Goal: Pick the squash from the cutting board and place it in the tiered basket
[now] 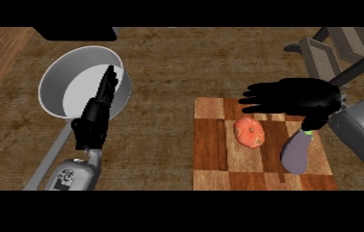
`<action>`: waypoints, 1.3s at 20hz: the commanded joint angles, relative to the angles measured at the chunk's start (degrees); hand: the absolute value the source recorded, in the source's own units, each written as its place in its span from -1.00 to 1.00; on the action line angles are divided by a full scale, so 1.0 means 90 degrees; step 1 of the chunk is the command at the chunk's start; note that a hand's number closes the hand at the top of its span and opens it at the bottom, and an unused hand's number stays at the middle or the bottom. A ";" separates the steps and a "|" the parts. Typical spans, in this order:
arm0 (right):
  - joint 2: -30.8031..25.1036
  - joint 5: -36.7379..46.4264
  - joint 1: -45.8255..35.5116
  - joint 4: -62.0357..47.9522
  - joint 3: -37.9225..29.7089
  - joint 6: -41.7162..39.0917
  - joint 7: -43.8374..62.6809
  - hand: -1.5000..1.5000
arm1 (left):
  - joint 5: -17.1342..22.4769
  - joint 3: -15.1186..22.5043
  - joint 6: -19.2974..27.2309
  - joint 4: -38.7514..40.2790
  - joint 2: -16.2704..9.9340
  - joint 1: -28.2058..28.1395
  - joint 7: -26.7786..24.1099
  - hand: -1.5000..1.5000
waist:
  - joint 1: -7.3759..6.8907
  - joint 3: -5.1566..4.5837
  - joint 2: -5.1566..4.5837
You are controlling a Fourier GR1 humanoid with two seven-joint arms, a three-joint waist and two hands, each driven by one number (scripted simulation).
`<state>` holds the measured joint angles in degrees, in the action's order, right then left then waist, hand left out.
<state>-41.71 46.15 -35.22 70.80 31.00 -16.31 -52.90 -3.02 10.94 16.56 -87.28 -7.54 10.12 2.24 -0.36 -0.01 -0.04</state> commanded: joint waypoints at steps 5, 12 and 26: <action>0.0419 0.0283 -0.0008 -0.0034 0.0136 -0.0545 -0.0199 -1.00 | 0.0082 -0.0252 -0.0264 0.0177 -0.0041 -0.0143 -0.0354 0.00 | 0.0010 -0.0002 -0.0003; 0.0510 0.0510 0.0049 0.0254 0.0147 -0.0842 0.0100 -1.00 | -0.0292 -0.0013 0.0019 -0.0002 0.0288 -0.0484 -0.0456 0.00 | 0.0020 -0.0002 0.0009; 0.0985 0.1037 0.0065 -0.0498 -0.0111 -0.0630 -0.0256 -1.00 | -0.0292 -0.0322 -0.0345 -0.0181 0.0180 -0.0288 -0.0046 0.00 | 0.0003 0.0000 0.0005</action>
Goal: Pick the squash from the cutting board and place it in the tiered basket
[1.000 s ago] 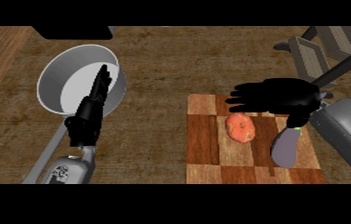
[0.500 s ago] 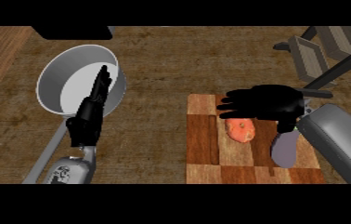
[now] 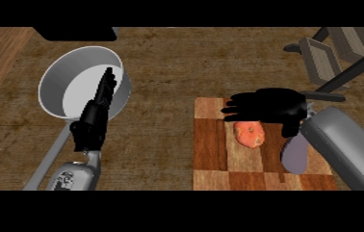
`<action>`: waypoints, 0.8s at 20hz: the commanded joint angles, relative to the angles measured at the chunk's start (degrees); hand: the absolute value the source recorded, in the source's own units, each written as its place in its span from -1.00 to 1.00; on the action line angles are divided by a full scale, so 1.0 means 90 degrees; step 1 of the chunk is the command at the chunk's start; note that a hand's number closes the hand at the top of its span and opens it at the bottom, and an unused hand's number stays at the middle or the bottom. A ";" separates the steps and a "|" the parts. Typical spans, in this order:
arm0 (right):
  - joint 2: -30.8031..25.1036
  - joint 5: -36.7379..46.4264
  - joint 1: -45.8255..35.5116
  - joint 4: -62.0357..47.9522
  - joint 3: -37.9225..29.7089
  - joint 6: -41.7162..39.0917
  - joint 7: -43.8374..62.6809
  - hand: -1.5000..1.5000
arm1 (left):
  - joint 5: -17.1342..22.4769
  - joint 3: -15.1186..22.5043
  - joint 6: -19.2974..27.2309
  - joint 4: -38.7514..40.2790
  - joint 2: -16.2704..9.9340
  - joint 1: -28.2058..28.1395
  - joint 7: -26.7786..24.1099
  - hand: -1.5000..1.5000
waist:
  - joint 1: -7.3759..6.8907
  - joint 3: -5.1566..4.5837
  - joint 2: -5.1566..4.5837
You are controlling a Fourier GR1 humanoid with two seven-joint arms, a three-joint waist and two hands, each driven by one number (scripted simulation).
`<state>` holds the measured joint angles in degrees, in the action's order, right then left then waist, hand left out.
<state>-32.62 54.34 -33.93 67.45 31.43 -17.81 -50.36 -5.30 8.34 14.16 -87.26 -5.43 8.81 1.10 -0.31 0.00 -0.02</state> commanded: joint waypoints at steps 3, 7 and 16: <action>0.0243 0.0146 0.0384 0.0089 -0.0072 -0.0354 -0.0189 -1.00 | -0.0100 0.0112 -0.0044 -0.0504 0.0063 -0.0310 0.0289 0.00 | 0.0011 0.0000 0.0008; 0.0165 0.0027 0.0332 0.0086 -0.0099 -0.0605 -0.0373 -1.00 | -0.0253 0.0150 -0.0008 -0.0420 0.0104 -0.0308 0.0145 0.00 | 0.0010 0.0000 0.0004; 0.0797 0.0195 0.0552 -0.0275 -0.0497 0.0942 -0.0555 1.00 | -0.0326 0.0118 -0.0052 -0.0373 0.0217 -0.0343 0.0149 0.00 | 0.0005 0.0002 0.0005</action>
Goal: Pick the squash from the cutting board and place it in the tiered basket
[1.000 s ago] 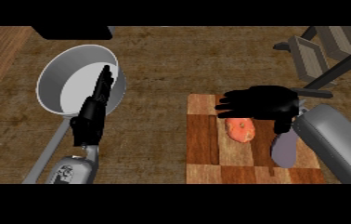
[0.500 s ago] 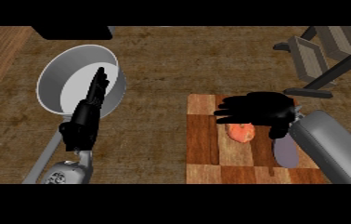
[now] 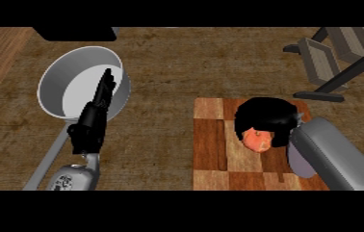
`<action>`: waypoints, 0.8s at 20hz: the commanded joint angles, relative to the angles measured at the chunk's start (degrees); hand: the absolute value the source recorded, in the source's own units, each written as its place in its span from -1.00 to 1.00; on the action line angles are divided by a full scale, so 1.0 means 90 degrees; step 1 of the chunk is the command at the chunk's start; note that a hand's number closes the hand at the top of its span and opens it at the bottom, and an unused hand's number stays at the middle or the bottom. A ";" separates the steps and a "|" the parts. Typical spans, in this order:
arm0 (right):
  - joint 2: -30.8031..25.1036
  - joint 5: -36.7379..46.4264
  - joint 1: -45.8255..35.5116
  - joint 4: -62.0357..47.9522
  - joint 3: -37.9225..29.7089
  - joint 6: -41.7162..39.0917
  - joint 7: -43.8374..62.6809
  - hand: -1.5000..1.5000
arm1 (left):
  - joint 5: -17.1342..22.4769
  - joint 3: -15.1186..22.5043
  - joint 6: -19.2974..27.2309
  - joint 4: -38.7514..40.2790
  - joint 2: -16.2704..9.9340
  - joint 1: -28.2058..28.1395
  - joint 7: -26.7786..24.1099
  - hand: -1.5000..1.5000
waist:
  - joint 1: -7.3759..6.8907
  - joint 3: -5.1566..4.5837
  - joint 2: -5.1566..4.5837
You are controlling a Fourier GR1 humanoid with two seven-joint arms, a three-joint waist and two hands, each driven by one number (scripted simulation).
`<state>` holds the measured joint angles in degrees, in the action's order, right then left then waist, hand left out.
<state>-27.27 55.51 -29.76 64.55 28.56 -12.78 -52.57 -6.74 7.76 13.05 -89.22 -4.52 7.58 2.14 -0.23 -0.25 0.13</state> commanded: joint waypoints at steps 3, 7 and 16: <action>0.0561 0.0325 -0.0114 -0.0421 -0.0180 0.0892 -0.0428 1.00 | 0.0040 -0.0124 -0.0135 0.0199 0.0013 0.0226 -0.0016 0.00 | -0.0016 0.0029 -0.0028; -0.0223 0.0435 -0.0140 -0.0513 -0.1099 -0.0308 0.2196 1.00 | 0.0033 -0.0336 0.0001 0.0094 -0.0141 0.0142 0.0132 0.00 | 0.0302 -0.0009 0.0060; -0.0728 0.0703 -0.1094 -0.0359 -0.2631 -0.1913 0.6522 1.00 | 0.0092 -0.0374 -0.0048 0.0055 -0.0201 -0.0180 0.0096 0.00 | 0.0422 -0.0035 0.0209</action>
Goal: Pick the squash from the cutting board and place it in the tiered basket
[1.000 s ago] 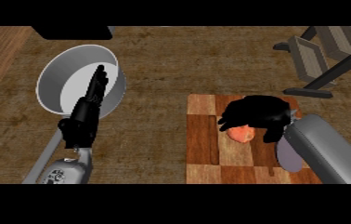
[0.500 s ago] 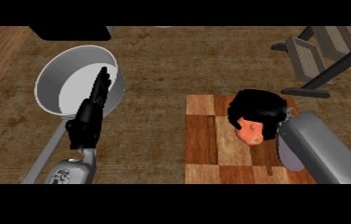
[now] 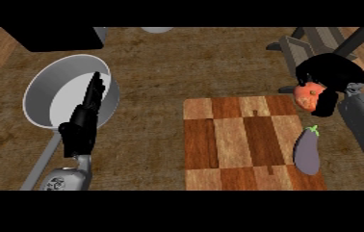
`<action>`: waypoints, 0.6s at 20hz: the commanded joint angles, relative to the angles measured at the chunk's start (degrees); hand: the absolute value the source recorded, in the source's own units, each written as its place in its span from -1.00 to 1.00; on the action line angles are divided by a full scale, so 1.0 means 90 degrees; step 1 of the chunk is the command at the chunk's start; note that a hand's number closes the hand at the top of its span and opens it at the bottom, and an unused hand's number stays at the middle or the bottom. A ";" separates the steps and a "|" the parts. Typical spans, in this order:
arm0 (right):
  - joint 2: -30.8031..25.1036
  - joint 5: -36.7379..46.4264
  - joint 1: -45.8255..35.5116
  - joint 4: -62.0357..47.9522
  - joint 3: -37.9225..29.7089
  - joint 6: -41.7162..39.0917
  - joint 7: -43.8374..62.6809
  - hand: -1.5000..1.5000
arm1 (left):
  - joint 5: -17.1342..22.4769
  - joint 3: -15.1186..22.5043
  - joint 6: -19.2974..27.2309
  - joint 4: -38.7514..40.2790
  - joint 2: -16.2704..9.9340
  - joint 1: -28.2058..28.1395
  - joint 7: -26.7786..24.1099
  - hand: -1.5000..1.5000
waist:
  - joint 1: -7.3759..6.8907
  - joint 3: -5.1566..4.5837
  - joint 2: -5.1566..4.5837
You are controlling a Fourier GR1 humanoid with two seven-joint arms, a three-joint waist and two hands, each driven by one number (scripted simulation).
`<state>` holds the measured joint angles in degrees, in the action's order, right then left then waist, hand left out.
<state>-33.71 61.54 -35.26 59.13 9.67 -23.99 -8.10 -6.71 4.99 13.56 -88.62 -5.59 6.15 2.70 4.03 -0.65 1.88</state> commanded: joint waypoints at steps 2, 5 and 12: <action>0.0229 0.0077 -0.0619 0.0810 -0.0615 -0.0966 0.2392 1.00 | 0.0092 -0.0079 -0.0068 -0.0021 -0.0050 -0.0111 -0.0100 0.00 | -0.0043 0.0016 0.0035; 0.0128 -0.0027 -0.1066 0.1584 -0.1023 -0.1704 0.3243 1.00 | 0.0217 -0.0146 -0.0153 -0.0089 -0.0075 -0.0077 -0.0011 0.00 | -0.0094 0.0037 -0.0004; 0.0012 -0.0402 -0.2490 0.3402 -0.1978 -0.3538 0.4764 1.00 | 0.0045 0.0064 -0.0058 -0.0052 0.0093 -0.0071 -0.0069 0.00 | -0.0136 0.0049 -0.0027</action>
<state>-32.21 59.71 -51.38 82.08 -3.45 -47.19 28.03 -6.50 5.49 13.07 -88.94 -5.11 5.42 2.09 3.05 -0.23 1.71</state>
